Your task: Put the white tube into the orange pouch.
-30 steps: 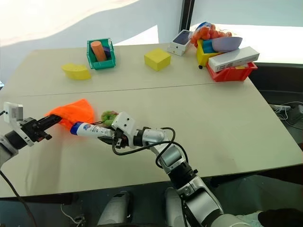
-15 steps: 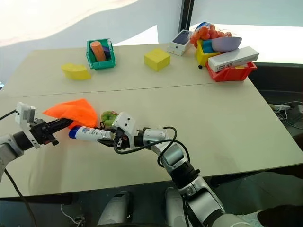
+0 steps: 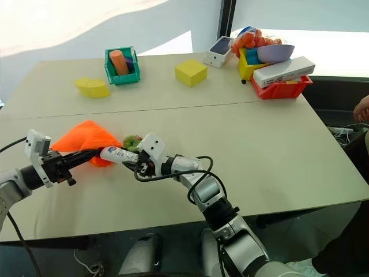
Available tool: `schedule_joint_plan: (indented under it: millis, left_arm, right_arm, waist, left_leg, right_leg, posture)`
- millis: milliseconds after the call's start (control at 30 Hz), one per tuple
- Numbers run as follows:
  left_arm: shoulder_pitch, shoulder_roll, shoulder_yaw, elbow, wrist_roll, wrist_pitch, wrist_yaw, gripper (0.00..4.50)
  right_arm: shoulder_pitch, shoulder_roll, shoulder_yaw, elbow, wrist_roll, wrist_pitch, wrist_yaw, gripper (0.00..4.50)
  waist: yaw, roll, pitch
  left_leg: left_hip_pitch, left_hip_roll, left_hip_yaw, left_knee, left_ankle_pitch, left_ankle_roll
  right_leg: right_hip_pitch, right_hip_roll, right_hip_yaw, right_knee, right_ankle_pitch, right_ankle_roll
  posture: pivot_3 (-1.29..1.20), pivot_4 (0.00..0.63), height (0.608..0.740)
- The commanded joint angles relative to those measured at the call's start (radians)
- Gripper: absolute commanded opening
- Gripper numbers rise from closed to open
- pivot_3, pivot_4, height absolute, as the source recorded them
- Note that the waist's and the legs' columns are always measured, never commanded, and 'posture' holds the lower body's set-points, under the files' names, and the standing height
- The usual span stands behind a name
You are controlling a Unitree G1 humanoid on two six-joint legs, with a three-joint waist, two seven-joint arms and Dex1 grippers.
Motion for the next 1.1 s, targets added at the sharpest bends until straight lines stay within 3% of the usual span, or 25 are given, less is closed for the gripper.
schedule_joint_plan:
  millis: [33, 500, 767, 967, 1100]
  left_arm:
    - [0.006, -0.008, -0.010, -0.058, -0.019, 0.005, 0.007, 0.00]
    - [0.073, -0.034, -0.076, -0.238, -0.066, 0.051, 0.026, 0.00]
    - [0.109, -0.033, -0.091, -0.318, -0.096, 0.078, 0.042, 0.00]
    - [0.118, -0.041, -0.050, -0.255, -0.076, 0.052, 0.061, 0.00]
    - [0.152, -0.046, 0.034, -0.177, -0.077, 0.034, 0.070, 0.00]
  right_arm:
    - [-0.052, 0.062, 0.008, 0.023, -0.023, 0.002, -0.051, 1.52]
    - [-0.244, 0.210, 0.026, 0.330, -0.066, -0.152, -0.135, 1.52]
    - [-0.240, 0.187, 0.033, 0.312, -0.035, -0.208, -0.106, 1.52]
    - [-0.185, 0.126, 0.060, 0.196, -0.026, -0.163, -0.036, 4.40]
    - [-0.119, 0.045, 0.034, 0.040, 0.012, -0.082, 0.030, 4.46]
  waist:
    - [0.000, 0.000, 0.000]
    - [0.001, 0.000, 0.000]
    - [0.001, 0.000, 0.000]
    - [0.001, 0.000, 0.000]
    - [0.001, 0.001, 0.000]
  left_leg:
    - [0.000, 0.000, 0.000, 0.000, 0.000, 0.000]
    - [0.000, 0.000, 0.000, 0.000, 0.000, 0.000]
    - [-0.001, 0.000, 0.000, 0.000, 0.000, 0.000]
    - [0.000, 0.000, 0.000, 0.000, 0.000, 0.000]
    - [-0.001, 0.000, 0.000, 0.000, 0.000, 0.000]
  right_leg:
    - [0.000, 0.000, 0.000, 0.000, 0.000, 0.000]
    - [0.000, 0.000, 0.000, -0.001, 0.000, 0.000]
    - [0.000, 0.000, 0.000, -0.001, 0.000, 0.000]
    - [0.000, 0.000, 0.000, 0.000, 0.000, 0.000]
    - [0.000, 0.000, 0.000, -0.001, 0.000, 0.000]
  posture:
    - [0.00, 0.150, 0.740]
    - [0.00, 0.150, 0.740]
    - [0.00, 0.150, 0.740]
    - [0.00, 0.150, 0.740]
    - [0.00, 0.150, 0.740]
